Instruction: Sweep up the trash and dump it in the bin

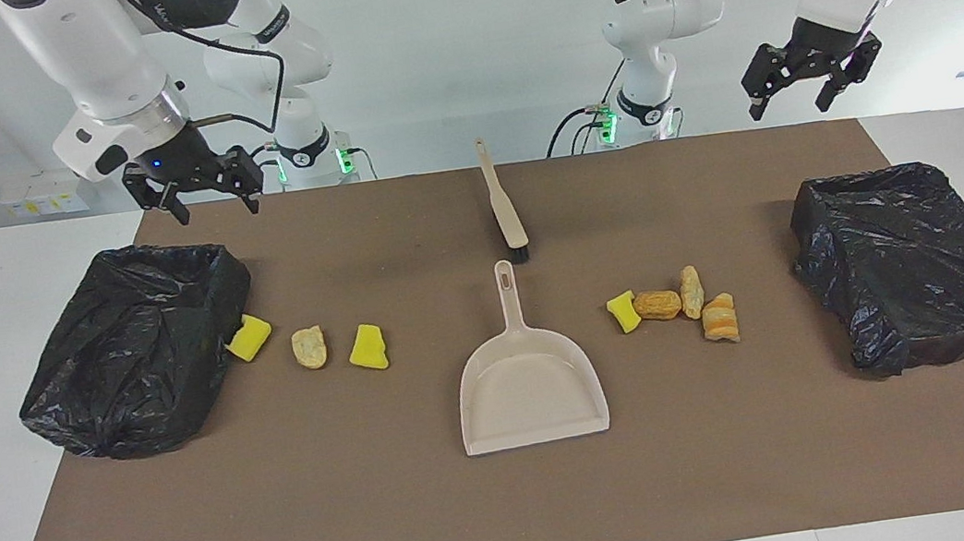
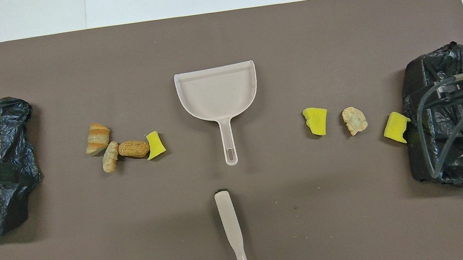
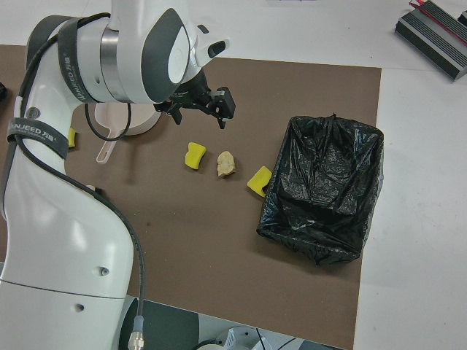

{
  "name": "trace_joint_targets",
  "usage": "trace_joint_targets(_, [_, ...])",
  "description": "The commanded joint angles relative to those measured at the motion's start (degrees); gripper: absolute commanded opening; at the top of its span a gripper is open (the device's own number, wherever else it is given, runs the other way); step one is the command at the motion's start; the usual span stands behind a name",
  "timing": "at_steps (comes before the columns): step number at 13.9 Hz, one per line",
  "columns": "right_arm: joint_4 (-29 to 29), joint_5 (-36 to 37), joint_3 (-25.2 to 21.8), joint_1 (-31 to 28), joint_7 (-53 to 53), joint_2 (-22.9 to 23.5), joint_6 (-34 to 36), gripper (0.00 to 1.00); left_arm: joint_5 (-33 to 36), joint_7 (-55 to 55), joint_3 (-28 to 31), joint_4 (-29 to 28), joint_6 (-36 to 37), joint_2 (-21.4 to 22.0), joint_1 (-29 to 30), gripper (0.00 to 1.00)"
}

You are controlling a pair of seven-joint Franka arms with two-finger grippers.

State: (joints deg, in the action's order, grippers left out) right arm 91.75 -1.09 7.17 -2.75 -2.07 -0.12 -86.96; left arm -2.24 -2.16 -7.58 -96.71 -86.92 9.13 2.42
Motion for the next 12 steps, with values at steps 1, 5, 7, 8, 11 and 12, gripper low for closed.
trace_joint_targets(1, [-3.1, -0.6, 2.9, 0.9, -1.3, 5.6, -2.8, 1.00, -0.7, -2.7, 0.6, -4.8, -0.7, 3.4, -3.0, 1.00])
trace_joint_targets(5, [-3.3, -0.7, 8.0, 1.2, -6.6, 10.6, -8.4, 1.00, -0.7, -7.4, 0.6, -14.7, -2.4, 9.1, -9.7, 1.00])
trace_joint_targets(7, [-3.3, -2.5, 9.3, 1.3, -7.8, 12.7, -9.5, 1.00, -1.6, -11.8, 0.6, -19.1, -4.1, 11.2, -14.2, 1.00])
trace_joint_targets(8, [-3.4, -2.4, 9.3, 2.5, -8.1, 13.8, -10.3, 1.00, -2.5, -14.3, 0.6, -20.7, -5.0, 11.8, -16.1, 1.00])
trace_joint_targets(11, [-3.6, -2.1, 9.3, 5.6, -11.1, 17.3, -14.1, 1.00, -4.2, -18.7, 0.6, -25.2, -6.9, 13.1, -23.0, 1.00])
trace_joint_targets(12, [-3.8, -1.8, 9.2, 6.9, -11.9, 18.8, -15.7, 1.00, -5.9, -18.9, 0.5, -27.9, -7.8, 14.4, -24.7, 1.00])
